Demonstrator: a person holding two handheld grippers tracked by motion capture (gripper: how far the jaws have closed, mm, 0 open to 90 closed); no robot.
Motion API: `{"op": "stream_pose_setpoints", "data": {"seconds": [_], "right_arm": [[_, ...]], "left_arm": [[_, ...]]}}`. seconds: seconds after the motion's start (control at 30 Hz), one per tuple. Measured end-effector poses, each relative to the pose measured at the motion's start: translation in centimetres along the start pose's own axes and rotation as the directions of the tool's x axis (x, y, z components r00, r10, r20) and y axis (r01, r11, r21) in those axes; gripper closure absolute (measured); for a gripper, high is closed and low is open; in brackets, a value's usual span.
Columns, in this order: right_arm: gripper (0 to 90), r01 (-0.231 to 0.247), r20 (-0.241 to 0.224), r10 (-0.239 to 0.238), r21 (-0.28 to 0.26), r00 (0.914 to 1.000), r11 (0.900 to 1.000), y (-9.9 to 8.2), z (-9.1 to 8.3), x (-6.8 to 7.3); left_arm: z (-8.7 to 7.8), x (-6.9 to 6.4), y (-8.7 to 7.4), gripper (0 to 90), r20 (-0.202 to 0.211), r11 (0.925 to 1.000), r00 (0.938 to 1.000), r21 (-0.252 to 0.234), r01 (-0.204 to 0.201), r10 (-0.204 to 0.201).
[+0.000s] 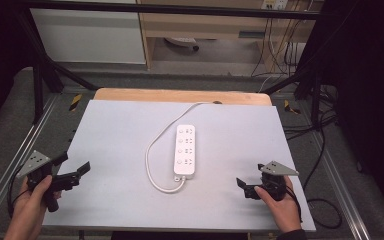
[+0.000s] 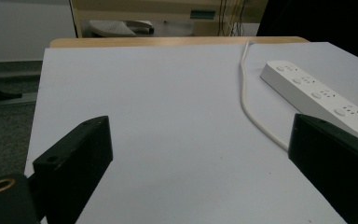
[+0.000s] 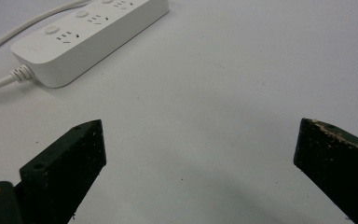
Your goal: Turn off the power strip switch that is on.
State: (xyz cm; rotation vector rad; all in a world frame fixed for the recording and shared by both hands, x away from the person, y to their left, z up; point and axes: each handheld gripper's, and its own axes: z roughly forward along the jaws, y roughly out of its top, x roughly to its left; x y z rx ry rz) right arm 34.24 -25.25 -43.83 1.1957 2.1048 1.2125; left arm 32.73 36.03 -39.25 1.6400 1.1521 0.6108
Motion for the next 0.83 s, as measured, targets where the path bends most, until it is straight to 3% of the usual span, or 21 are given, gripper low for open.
{"op": "stream_pose_setpoints", "data": {"seconds": [0.23,0.4,0.5,0.63,0.83], "right_arm": [[2.9,0.000,0.001,0.000,0.002,1.0000,1.0000,0.0,0.0,-0.1],[2.9,-0.001,0.006,0.001,0.002,1.0000,1.0000,-0.1,0.0,-0.2],[3.1,-0.010,0.015,0.010,0.014,0.9998,0.9999,-0.1,0.1,-0.2],[3.2,-0.025,0.049,0.022,0.046,0.9985,0.9986,-0.4,0.4,-0.5],[2.9,-0.044,0.133,0.027,0.121,0.9908,0.9917,-1.0,1.4,-0.9]], "left_arm": [[1.3,-0.4,-1.5,5.7,0.019,0.9985,0.9998,0.054,0.009,-0.010],[2.4,-1.7,-2.3,5.7,0.035,0.9924,0.9977,0.107,-0.061,0.057],[3.1,-2.5,-2.6,5.7,0.063,0.9887,0.9953,0.126,-0.081,0.074],[4.2,-3.7,-3.5,6.8,0.103,0.9773,0.9889,0.172,-0.123,0.106],[4.5,-4.1,-3.6,6.8,0.103,0.9771,0.9881,0.167,-0.131,0.115]]}}
